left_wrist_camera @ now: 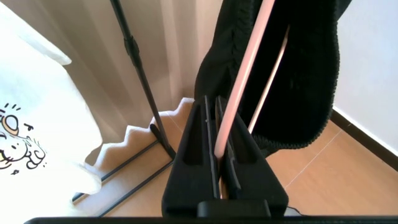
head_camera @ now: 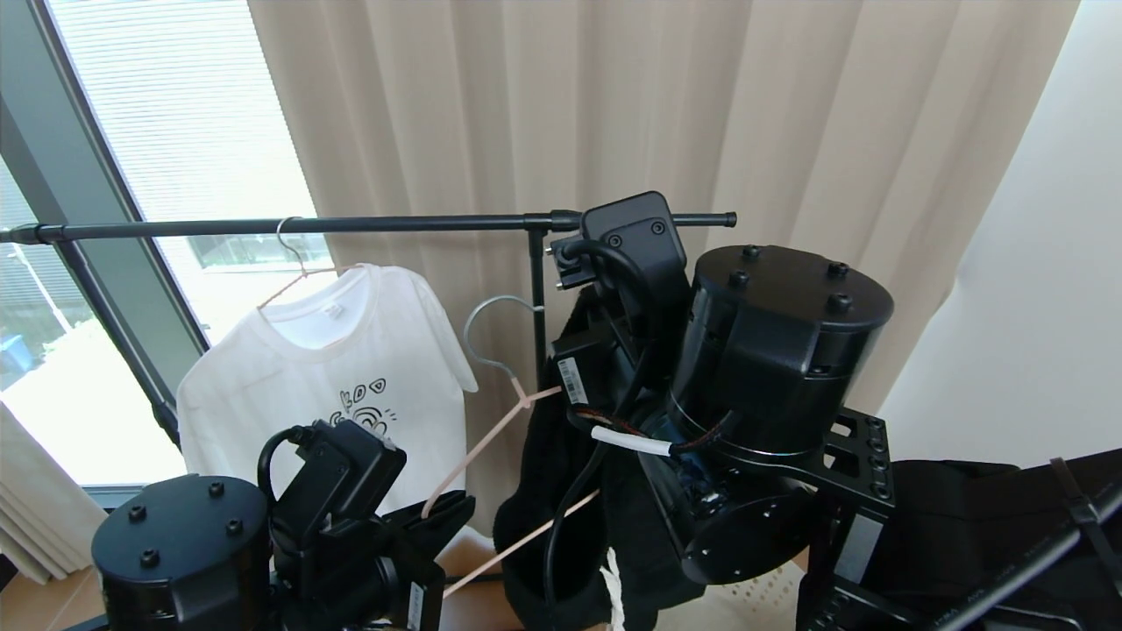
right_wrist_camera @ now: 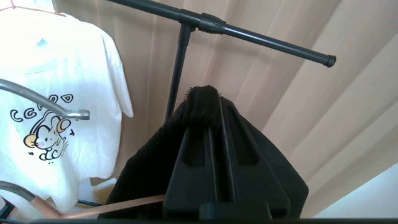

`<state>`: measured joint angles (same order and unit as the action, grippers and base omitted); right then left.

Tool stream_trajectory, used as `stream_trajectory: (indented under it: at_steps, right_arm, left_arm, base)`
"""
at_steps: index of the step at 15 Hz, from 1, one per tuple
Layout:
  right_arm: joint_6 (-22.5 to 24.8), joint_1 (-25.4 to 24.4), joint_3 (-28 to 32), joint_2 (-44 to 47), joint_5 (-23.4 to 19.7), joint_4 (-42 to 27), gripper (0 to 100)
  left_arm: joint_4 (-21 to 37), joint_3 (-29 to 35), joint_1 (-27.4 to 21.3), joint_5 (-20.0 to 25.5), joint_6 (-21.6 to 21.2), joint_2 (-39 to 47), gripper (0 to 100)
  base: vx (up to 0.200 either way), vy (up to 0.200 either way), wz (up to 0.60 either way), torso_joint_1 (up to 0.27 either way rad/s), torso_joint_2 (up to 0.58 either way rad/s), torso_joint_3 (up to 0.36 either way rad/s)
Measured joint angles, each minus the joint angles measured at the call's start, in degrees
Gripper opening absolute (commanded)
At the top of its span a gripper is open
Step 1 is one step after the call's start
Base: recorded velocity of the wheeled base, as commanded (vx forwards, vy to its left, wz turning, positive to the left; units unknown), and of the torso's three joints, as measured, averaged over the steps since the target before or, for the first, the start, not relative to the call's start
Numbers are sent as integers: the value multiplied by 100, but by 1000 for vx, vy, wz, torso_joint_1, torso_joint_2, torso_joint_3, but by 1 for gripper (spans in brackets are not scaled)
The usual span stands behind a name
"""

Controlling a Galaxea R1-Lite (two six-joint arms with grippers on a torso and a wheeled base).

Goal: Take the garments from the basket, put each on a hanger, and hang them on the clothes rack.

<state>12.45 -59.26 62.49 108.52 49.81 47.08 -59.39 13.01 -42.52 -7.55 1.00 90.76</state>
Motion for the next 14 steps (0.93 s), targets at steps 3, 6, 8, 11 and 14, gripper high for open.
stream_trajectory:
  at_steps: [3, 6, 8, 11, 14]
  right_arm:
    - [2, -5, -6, -17, 2, 0, 100]
    - [2, -5, -17, -28, 5, 0, 100]
    - [-2, -17, -45, -28, 2, 0, 100]
    - [-7, -33, -69, -28, 9, 10, 100]
    - [-7, -83, -95, -45, 38, 33, 100]
  left_arm:
    - [-6, 0, -1, 0, 9, -2, 0]
    - [-6, 0, -1, 0, 26, -2, 0]
    - [-11, 20, 11, -2, 37, -2, 0]
    - [-354, 7, 49, -2, 44, 0, 0]
    - [-419, -20, 115, 0, 48, 1, 0]
  base:
    - [0, 0, 0, 0, 0, 0]
    - [0, 0, 0, 0, 0, 0]
    - [0, 0, 0, 0, 0, 0]
    - [0, 0, 0, 0, 0, 0]
    - [0, 0, 0, 0, 0, 0]
